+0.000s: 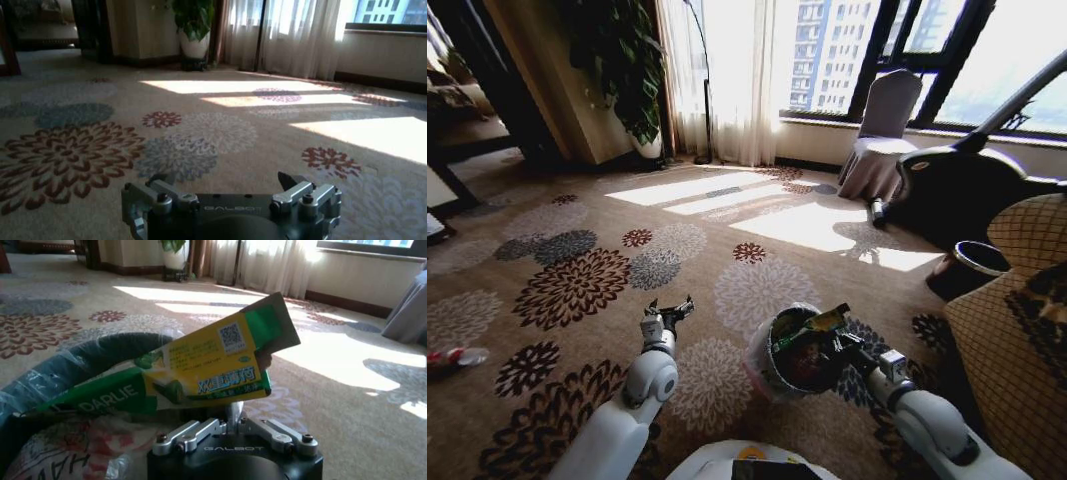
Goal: Pick up the trash from the ground and place it into the trash bin.
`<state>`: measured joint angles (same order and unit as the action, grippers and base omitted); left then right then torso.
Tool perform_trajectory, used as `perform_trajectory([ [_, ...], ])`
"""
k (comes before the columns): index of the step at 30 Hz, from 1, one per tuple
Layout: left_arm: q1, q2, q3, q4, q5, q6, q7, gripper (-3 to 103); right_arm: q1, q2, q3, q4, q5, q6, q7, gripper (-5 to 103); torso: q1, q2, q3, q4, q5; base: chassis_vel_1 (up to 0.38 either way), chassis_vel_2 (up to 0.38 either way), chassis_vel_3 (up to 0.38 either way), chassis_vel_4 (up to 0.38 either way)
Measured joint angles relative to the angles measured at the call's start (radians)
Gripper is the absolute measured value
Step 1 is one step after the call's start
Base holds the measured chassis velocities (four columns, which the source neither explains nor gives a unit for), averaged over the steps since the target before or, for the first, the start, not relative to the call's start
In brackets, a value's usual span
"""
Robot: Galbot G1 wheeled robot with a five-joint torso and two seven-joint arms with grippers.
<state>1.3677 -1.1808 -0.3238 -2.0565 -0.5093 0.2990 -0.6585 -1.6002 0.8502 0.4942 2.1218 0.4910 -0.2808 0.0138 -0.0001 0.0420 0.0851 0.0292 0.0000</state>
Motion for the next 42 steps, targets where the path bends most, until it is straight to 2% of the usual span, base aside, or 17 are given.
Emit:
perform_trajectory([
  [2, 0.028, -0.023, -0.011, 0.010, 0.035, -0.026, 0.002, 100, 0.004, 0.003, -0.004, -0.004, -0.010, 0.004, 0.000, 2, 0.000, 0.000, 0.000, 0.0001, 0.0001, 0.000, 0.000, 0.000, 0.000],
  [5, 0.039, -0.041, -0.013, 0.015, 0.044, -0.033, -0.001, 100, -0.001, 0.011, -0.002, -0.002, -0.013, 0.004, 0.000, 2, 0.000, 0.000, 0.000, 0.0001, 0.0000, 0.000, 0.000, 0.000, 0.000],
  [6, 0.041, -0.050, -0.011, 0.018, 0.049, -0.034, -0.006, 100, -0.005, 0.019, 0.002, -0.001, -0.018, 0.005, 0.000, 2, 0.000, 0.000, 0.000, -0.0007, 0.0000, 0.000, 0.000, 0.000, 0.000],
  [13, 0.051, -0.056, -0.002, 0.031, 0.093, -0.048, -0.021, 100, -0.007, 0.035, 0.000, 0.000, -0.037, 0.008, 0.003, 2, 0.000, 0.000, 0.000, -0.0002, 0.0001, 0.002, 0.005, 0.008, 0.002],
  [19, 0.077, -0.051, 0.006, 0.049, 0.154, -0.069, -0.002, 100, -0.015, 0.052, 0.002, 0.003, -0.050, 0.011, 0.008, 2, 0.000, 0.000, 0.000, -0.0002, -0.0002, 0.032, 0.060, 0.081, 0.039],
  [31, 0.083, -0.051, 0.039, 0.053, 0.187, -0.076, -0.004, 100, -0.019, 0.059, 0.002, 0.002, -0.062, 0.021, 0.007, 2, 0.000, 0.000, 0.000, -0.0001, -0.0001, 0.066, 0.135, 0.131, 0.064],
  [42, 0.072, -0.052, 0.093, 0.054, 0.207, -0.078, -0.034, 100, -0.019, 0.057, 0.005, -0.009, -0.068, 0.035, -0.005, 2, 0.000, 0.000, 0.000, -0.0002, 0.0001, 0.056, 0.211, 0.199, 0.050],
])
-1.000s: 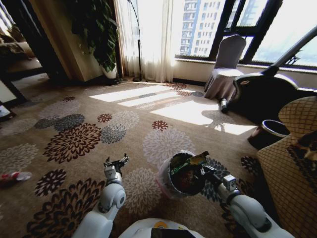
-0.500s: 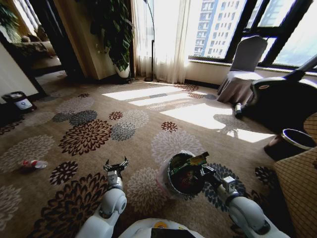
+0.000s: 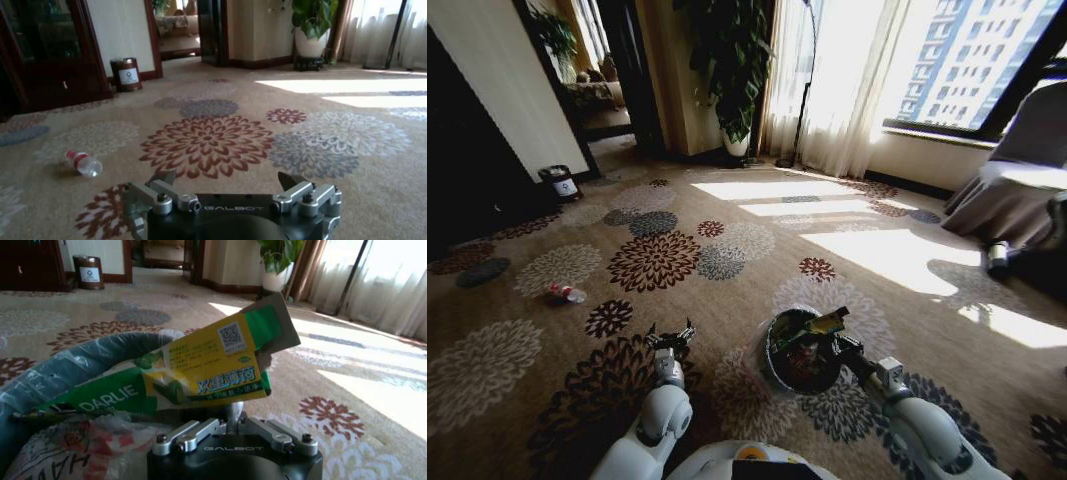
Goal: Pick up the trash from the ground and place it into the trash bin.
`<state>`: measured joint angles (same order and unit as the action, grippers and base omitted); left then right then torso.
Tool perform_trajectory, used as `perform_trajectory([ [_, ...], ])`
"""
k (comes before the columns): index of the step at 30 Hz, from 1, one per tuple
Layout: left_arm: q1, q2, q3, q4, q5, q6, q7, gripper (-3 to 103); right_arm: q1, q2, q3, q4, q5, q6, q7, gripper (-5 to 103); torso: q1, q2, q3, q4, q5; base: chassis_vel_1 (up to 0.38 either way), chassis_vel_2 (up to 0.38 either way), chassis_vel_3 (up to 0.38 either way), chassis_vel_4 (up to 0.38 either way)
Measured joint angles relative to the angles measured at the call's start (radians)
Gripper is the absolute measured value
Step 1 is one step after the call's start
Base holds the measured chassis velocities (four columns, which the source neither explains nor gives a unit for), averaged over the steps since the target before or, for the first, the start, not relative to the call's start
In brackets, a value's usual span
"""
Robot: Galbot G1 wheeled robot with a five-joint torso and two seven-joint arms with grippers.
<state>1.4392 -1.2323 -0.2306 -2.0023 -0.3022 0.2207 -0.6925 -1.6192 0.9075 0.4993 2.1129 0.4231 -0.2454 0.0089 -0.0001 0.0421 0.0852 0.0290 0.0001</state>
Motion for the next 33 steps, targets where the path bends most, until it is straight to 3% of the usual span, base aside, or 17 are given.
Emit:
perform_trajectory([
  [20, -0.011, -0.001, 0.010, 0.031, -0.015, -0.004, -0.028, 100, 0.012, -0.014, 0.001, -0.013, -0.003, 0.006, -0.009, 2, 0.000, 0.000, 0.000, 0.0005, -0.0006, -0.030, 0.298, 0.287, -0.061],
  [27, -0.028, 0.007, 0.023, 0.035, -0.019, 0.007, -0.027, 100, 0.015, -0.008, -0.002, -0.023, -0.005, 0.010, -0.013, 2, 0.000, 0.000, 0.000, -0.0006, 0.0004, -0.149, 0.245, 0.179, -0.229],
  [33, -0.030, 0.003, 0.036, 0.035, -0.021, 0.011, -0.029, 100, 0.014, -0.007, -0.002, -0.024, -0.007, 0.012, -0.016, 2, 0.000, 0.000, 0.000, -0.0001, -0.0002, -0.190, 0.250, 0.179, -0.286],
])
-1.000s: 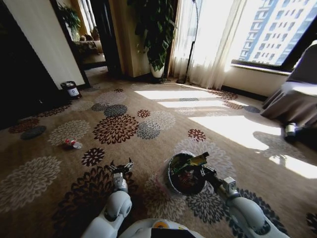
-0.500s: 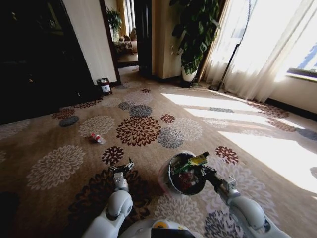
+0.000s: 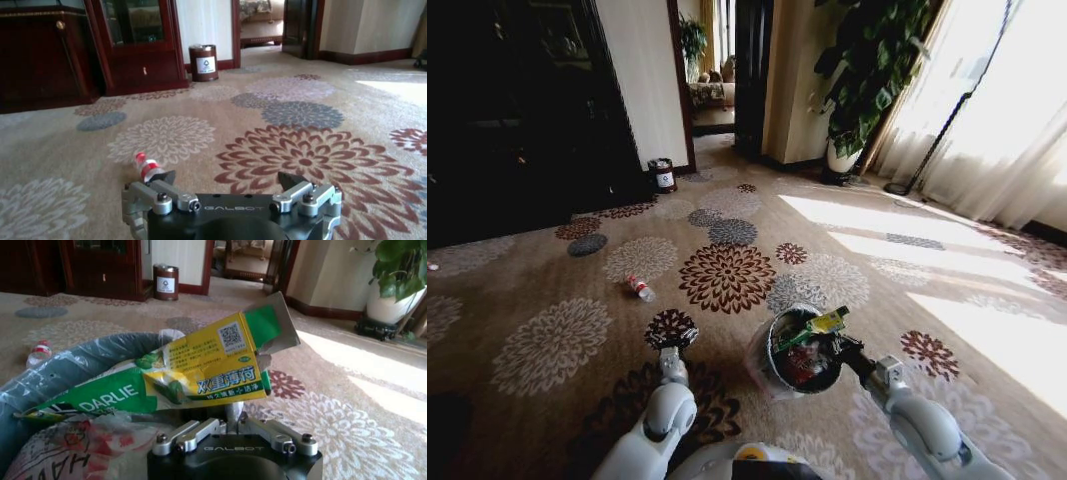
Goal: Pick up the trash from the ground and place it into the trash bin.
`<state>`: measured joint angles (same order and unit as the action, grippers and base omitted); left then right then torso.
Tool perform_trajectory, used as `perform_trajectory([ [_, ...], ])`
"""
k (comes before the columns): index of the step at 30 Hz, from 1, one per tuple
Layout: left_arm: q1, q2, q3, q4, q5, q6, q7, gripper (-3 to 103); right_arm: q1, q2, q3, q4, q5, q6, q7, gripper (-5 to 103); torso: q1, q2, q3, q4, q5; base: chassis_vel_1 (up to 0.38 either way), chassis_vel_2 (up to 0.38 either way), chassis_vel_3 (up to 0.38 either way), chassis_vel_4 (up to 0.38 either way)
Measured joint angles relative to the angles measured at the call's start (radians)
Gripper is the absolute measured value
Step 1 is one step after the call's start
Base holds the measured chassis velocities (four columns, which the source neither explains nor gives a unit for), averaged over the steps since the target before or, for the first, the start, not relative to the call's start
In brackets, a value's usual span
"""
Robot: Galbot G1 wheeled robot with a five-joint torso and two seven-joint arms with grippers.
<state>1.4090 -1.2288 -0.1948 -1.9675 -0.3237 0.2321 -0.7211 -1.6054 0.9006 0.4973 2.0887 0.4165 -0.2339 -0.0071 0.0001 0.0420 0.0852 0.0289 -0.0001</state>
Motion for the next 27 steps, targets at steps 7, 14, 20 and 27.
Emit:
perform_trajectory([
  [7, -0.001, -0.005, 0.012, 0.002, -0.025, 0.007, -0.005, 100, 0.002, -0.002, -0.002, -0.002, -0.001, 0.000, 0.000, 2, 0.000, 0.000, 0.000, 0.0000, 0.0002, -0.176, 0.279, 0.195, -0.255],
  [14, -0.011, -0.004, 0.032, 0.012, -0.028, 0.017, -0.016, 100, 0.002, 0.003, -0.003, -0.006, -0.009, 0.001, 0.000, 2, 0.000, 0.000, 0.000, 0.0001, 0.0003, -0.111, 0.191, 0.161, -0.131],
  [20, -0.021, -0.006, 0.048, 0.020, -0.031, 0.019, -0.028, 100, 0.001, 0.004, -0.002, -0.006, -0.010, 0.001, 0.000, 2, 0.000, 0.000, 0.000, -0.0002, 0.0001, -0.034, 0.122, 0.129, -0.013],
  [27, -0.028, -0.003, 0.049, 0.031, -0.042, 0.020, -0.032, 100, 0.003, 0.005, -0.002, -0.009, -0.010, 0.001, 0.000, 2, 0.000, 0.000, 0.000, 0.0002, 0.0002, -0.076, 0.224, 0.238, -0.076],
])
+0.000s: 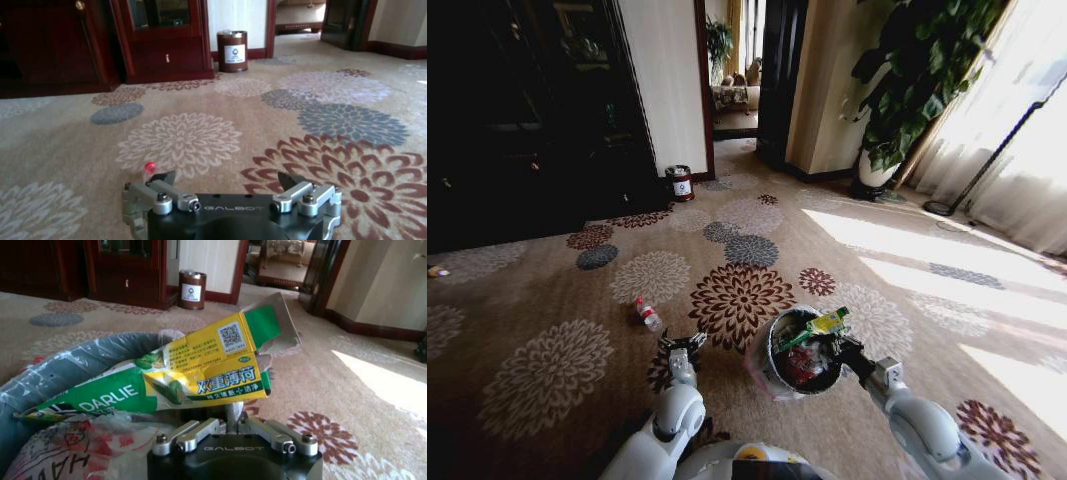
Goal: Pick up the trash from the ground and place it into the trash bin.
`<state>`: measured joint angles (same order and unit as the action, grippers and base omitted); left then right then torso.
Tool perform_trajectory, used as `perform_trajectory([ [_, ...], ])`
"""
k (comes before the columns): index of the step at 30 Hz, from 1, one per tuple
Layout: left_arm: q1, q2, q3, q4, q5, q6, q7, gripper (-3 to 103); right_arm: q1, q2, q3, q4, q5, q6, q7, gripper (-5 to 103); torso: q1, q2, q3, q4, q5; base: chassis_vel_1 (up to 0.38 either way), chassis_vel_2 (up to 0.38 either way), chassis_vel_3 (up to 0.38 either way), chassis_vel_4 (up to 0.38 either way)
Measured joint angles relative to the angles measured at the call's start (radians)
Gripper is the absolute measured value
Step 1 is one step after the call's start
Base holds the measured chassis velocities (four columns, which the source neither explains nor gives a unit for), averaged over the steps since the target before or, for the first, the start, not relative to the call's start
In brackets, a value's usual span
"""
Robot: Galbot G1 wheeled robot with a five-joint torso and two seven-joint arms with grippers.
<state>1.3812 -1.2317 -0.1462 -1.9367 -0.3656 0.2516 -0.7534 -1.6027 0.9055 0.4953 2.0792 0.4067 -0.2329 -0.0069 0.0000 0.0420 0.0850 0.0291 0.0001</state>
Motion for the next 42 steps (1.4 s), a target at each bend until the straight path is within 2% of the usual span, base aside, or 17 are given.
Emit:
perform_trajectory([
  [22, 0.003, -0.009, 0.012, 0.024, 0.010, -0.016, -0.006, 100, -0.001, 0.001, 0.000, -0.004, -0.001, 0.005, -0.001, 2, 0.000, 0.000, 0.000, 0.0003, 0.0000, -0.049, 0.356, 0.287, -0.114],
  [29, -0.024, 0.017, 0.037, 0.068, -0.007, -0.020, 0.012, 100, -0.002, 0.010, -0.005, -0.002, 0.001, 0.013, 0.003, 2, 0.000, 0.000, 0.000, 0.0002, -0.0001, -0.113, 0.256, 0.209, -0.155],
  [34, -0.100, 0.028, 0.109, 0.125, -0.062, 0.020, 0.019, 100, -0.005, 0.019, -0.005, -0.002, 0.000, 0.014, 0.007, 2, 0.000, 0.000, 0.000, -0.0005, 0.0003, -0.081, 0.060, 0.060, -0.062],
  [37, -0.158, 0.023, 0.196, 0.162, -0.136, 0.070, -0.040, 100, -0.016, 0.025, -0.002, -0.002, -0.006, 0.018, 0.006, 2, 0.000, 0.000, 0.000, -0.0007, -0.0002, -0.019, -0.008, 0.000, -0.001],
  [42, -0.152, -0.002, 0.217, 0.133, -0.113, 0.071, -0.051, 100, -0.031, 0.035, 0.005, 0.004, -0.006, 0.023, 0.014, 2, 0.000, 0.000, 0.000, -0.0001, 0.0001, 0.000, 0.000, 0.000, 0.000],
])
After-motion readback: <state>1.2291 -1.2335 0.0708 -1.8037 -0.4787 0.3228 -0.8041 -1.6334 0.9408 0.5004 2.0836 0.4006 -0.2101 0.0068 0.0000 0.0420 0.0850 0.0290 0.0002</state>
